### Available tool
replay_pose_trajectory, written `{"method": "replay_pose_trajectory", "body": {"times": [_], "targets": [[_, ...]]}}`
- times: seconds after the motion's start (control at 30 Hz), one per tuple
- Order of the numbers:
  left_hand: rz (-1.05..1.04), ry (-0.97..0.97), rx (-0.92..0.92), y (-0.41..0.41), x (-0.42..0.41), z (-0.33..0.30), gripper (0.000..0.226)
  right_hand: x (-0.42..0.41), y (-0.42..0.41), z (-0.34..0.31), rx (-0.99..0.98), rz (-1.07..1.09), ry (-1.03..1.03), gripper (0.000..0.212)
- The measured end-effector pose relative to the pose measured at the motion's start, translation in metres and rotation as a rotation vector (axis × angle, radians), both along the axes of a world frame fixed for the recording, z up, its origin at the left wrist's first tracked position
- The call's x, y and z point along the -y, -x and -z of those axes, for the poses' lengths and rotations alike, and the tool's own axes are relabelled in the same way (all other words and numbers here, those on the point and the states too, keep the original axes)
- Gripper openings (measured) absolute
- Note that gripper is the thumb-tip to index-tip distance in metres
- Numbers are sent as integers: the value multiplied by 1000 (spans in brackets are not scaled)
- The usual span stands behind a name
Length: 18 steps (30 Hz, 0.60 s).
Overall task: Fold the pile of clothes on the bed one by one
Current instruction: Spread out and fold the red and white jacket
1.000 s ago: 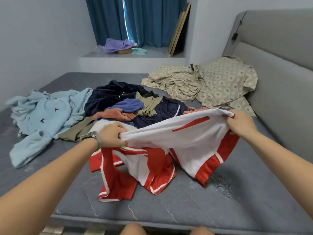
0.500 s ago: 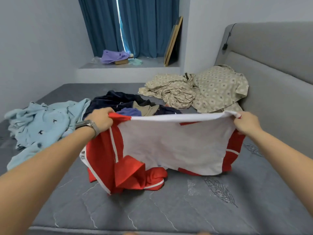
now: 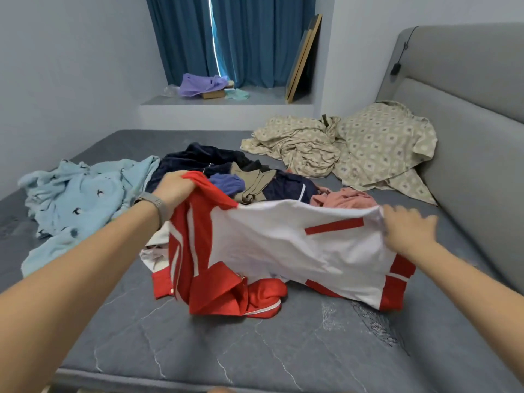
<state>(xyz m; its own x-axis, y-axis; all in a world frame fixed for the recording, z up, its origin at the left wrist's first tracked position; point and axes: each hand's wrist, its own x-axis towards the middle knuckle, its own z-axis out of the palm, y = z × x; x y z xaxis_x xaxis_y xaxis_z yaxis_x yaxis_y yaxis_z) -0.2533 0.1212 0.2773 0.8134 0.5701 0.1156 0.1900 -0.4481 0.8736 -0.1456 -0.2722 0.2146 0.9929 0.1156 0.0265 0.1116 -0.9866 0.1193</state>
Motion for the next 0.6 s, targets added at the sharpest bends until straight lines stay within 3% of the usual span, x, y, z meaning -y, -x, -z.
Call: {"method": "replay_pose_trajectory", "body": {"times": [0.07,0.13,0.2,0.27,0.33,0.4,0.43,0.5,0.57,0.6], "targets": [[256,32,13,-6,40,-1,24,-43,21,4,-78,-361,-232,91],[464,3,-43,-11,82,2,18,-95,51,-3,-103,-627,-629,108],[545,127,-5,-14,113,3,25,-135,64,-12,-110,-670,-857,77],[446,470,125,-11,116,6,50,-151,63,-15,-163,-528,-918,28],[254,745,263,3,104,23,43,-146,54,-8,-191,-314,-1074,14],[-4,548,280,27,92,64,27,-133,50,-1,-329,-35,-1410,9],[-76,355,189,40,89,93,23,-129,51,3,-444,108,-1581,13],[21,82,-262,66,92,162,32,-126,51,13,-625,316,-1820,27],[244,11,-803,91,100,231,74,-126,57,15,-743,470,-1955,35],[308,0,-964,102,103,255,93,-126,61,13,-784,519,-2013,35]]}}
